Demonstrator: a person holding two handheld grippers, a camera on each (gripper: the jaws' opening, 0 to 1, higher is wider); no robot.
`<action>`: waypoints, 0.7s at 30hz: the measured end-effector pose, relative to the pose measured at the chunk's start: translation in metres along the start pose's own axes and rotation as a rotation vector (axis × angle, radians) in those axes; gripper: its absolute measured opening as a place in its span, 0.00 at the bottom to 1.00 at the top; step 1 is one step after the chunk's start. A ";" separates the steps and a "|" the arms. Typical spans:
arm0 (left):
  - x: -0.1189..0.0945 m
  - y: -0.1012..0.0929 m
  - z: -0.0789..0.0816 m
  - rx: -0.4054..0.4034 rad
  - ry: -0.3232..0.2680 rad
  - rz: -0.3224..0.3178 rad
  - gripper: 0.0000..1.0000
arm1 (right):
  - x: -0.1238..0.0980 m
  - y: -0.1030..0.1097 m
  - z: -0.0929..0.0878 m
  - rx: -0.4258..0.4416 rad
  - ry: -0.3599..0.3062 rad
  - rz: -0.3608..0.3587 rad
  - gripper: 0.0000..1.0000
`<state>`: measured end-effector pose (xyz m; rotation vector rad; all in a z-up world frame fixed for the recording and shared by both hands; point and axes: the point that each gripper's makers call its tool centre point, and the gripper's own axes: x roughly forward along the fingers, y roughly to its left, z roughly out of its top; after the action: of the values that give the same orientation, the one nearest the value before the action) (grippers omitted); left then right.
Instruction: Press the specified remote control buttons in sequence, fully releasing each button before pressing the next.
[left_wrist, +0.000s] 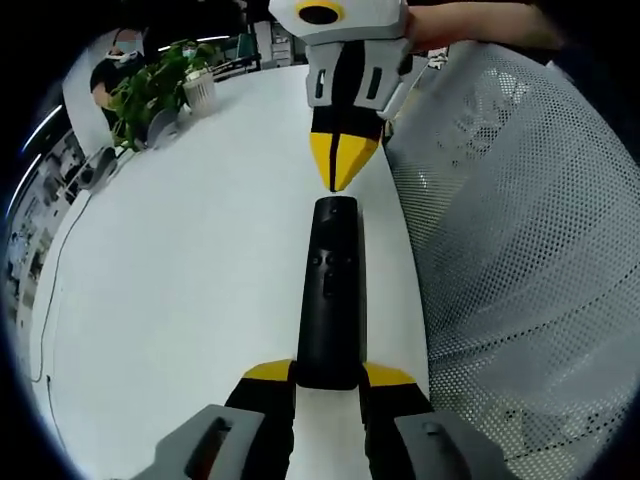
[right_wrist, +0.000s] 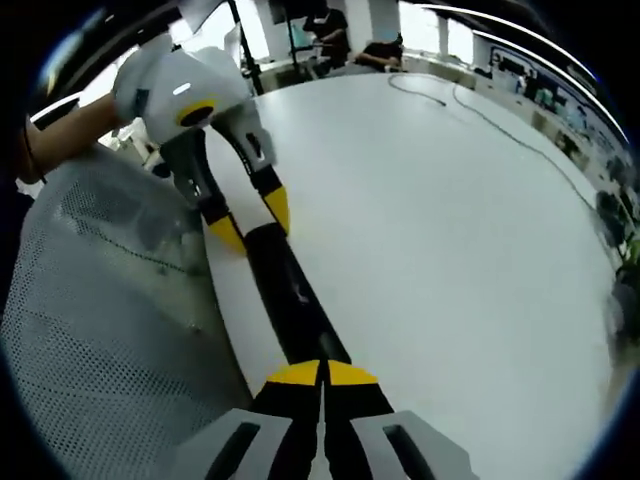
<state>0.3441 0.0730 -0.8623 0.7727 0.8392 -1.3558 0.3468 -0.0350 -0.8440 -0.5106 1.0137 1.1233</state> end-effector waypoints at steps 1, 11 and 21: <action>0.000 0.000 0.000 0.001 0.000 0.000 0.25 | 0.001 0.000 -0.001 -0.008 0.011 0.000 0.00; 0.000 0.000 0.000 0.002 -0.002 -0.001 0.25 | 0.005 0.000 -0.005 -0.079 0.084 -0.001 0.00; 0.000 0.000 0.000 0.006 -0.007 -0.006 0.25 | 0.007 -0.004 -0.005 0.123 0.164 0.047 0.00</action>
<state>0.3443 0.0728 -0.8618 0.7710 0.8327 -1.3659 0.3489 -0.0369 -0.8525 -0.4876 1.2349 1.0653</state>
